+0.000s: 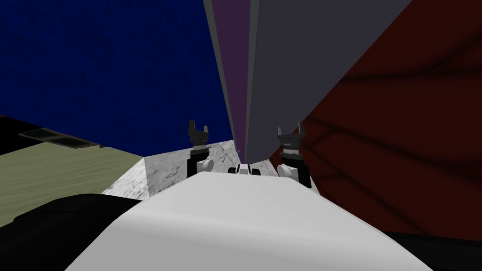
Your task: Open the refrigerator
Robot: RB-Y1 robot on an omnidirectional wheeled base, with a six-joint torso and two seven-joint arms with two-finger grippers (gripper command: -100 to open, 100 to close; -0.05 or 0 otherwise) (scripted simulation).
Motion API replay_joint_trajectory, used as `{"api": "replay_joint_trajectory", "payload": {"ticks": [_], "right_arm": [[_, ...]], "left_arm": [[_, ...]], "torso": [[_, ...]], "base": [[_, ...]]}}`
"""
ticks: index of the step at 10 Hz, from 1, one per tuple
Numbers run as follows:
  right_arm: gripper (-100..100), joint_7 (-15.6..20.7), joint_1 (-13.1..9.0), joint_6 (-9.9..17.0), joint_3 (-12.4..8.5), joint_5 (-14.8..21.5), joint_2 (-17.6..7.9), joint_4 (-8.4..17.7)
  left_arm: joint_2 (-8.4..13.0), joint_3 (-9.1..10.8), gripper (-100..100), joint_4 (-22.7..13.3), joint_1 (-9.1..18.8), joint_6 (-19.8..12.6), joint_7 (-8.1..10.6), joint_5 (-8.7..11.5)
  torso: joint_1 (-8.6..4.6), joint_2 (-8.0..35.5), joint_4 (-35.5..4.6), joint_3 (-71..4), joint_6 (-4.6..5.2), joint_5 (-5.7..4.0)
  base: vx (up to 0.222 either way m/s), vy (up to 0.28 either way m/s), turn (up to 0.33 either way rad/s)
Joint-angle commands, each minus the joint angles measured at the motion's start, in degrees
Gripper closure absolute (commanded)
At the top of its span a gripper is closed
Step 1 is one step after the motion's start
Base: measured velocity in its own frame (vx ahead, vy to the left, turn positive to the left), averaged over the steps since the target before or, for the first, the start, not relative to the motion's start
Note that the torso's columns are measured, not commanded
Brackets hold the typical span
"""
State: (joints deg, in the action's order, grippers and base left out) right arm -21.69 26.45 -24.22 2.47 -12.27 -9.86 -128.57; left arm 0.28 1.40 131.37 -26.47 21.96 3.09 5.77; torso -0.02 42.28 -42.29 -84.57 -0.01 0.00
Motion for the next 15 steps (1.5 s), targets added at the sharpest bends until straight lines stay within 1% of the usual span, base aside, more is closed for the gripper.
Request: {"api": "replay_joint_trajectory", "payload": {"ticks": [1, 2, 3, 4, 5, 6, 7, 8, 9, 10, 11, 12, 13, 14, 15], "right_arm": [[-100, -3.2, -0.7, 1.7, 0.1, -2.0, -0.7, 0.1], [-100, -5.5, -1.4, 3.3, 0.2, -3.8, -1.1, 0.2], [-100, -5.7, -1.4, 3.3, 0.2, -3.8, -1.1, 0.2], [-100, -8.1, -2.1, 4.9, 0.3, -5.7, -1.6, 0.3], [-100, -8.4, -2.1, 4.9, 0.3, -5.7, -1.6, 0.3], [-100, -10.7, -2.8, 6.6, 0.4, -7.6, -2.0, 0.5], [-100, -11.1, -2.8, 6.6, 0.4, -7.6, -2.0, 0.5], [-100, -13.3, -3.5, 8.3, 0.5, -9.6, -2.3, 0.6], [-100, -13.9, -3.5, 8.3, 0.5, -9.6, -2.3, 0.6], [-100, -16.0, -4.3, 10.1, 0.6, -11.7, -2.5, 0.7], [-100, -16.8, -4.3, 10.1, 0.6, -11.7, -2.5, 0.7], [-100, -18.9, -5.1, 12.0, 0.7, -13.8, -2.8, 0.9], [-100, -19.7, -5.1, 12.0, 0.7, -13.8, -2.8, 0.9], [-100, -21.8, -5.9, 13.8, 0.8, -15.9, -2.9, 1.1], [-100, -22.7, -5.9, 13.8, 0.8, -15.9, -2.9, 1.1]], "left_arm": [[0.0, 0.0, 0, 0.0, 0.0, 0.0, 0.0, 0.0], [0.0, 0.0, 0, 0.0, 0.0, 0.0, 0.0, 0.0], [0.0, 0.0, 0, 0.0, 0.0, 0.0, 0.0, 0.0], [0.0, 0.0, 0, 0.0, 0.0, 0.0, 0.0, 0.0], [0.0, 0.0, 0, 0.0, 0.0, 0.0, 0.0, 0.0], [0.0, 0.0, 0, 0.0, 0.0, 0.0, 0.0, 0.0], [0.0, 0.0, 0, 0.0, 0.0, 0.0, 0.0, 0.0], [0.0, 0.0, 0, 0.0, 0.0, 0.0, 0.0, 0.0], [0.0, 0.0, 0, 0.0, 0.0, 0.0, 0.0, 0.0], [0.0, 0.0, 0, 0.0, 0.0, 0.0, 0.0, 0.0], [0.0, 0.0, 0, 0.0, 0.0, 0.0, 0.0, 0.0], [0.0, 0.0, 0, 0.0, 0.0, 0.0, 0.0, 0.0], [0.0, 0.0, 0, 0.0, 0.0, 0.0, 0.0, 0.0], [0.0, 0.0, 0, 0.0, 0.0, 0.0, 0.0, 0.0], [0.0, 0.0, 0, 0.0, 0.0, 0.0, 0.0, 0.0]], "torso": [[-0.01, 0.0, 0.0, 0.0, 0.01, -0.01], [-0.03, 0.0, 0.0, 0.0, 0.0, -0.01], [0.05, 0.0, 0.0, 0.0, 0.01, 0.0], [0.03, 0.0, 0.0, 0.0, 0.01, 0.0], [0.01, 0.0, 0.0, 0.0, 0.01, 0.0], [0.0, 0.0, 0.0, 0.0, 0.0, -0.01], [0.03, 0.0, 0.0, 0.0, 0.01, 0.0], [0.02, 0.0, 0.0, 0.0, 0.0, 0.0], [0.04, 0.0, 0.0, 0.0, 0.01, 0.0], [0.01, 0.0, 0.0, 0.0, 0.0, 0.0], [0.02, 0.0, 0.0, 0.0, 0.01, 0.0], [0.03, 0.0, 0.0, 0.0, 0.0, 0.0], [0.06, 0.0, 0.0, 0.0, 0.01, 0.01], [0.0, 0.0, 0.0, 0.0, 0.0, 0.0], [0.02, 0.0, 0.0, 0.0, 0.01, 0.0]], "base": [[0.001, 0.039, -0.028], [0.004, 0.057, -0.051], [0.002, 0.05, -0.037], [0.002, 0.048, -0.059], [-0.006, 0.043, -0.031], [-0.01, 0.051, -0.064], [-0.006, 0.048, -0.033], [-0.003, 0.054, -0.058], [-0.001, 0.048, -0.03], [0.004, 0.053, -0.062], [0.0, 0.055, -0.037], [-0.002, 0.067, -0.081], [-0.002, 0.054, -0.029], [-0.014, 0.061, -0.052], [-0.01, 0.056, -0.035]]}}
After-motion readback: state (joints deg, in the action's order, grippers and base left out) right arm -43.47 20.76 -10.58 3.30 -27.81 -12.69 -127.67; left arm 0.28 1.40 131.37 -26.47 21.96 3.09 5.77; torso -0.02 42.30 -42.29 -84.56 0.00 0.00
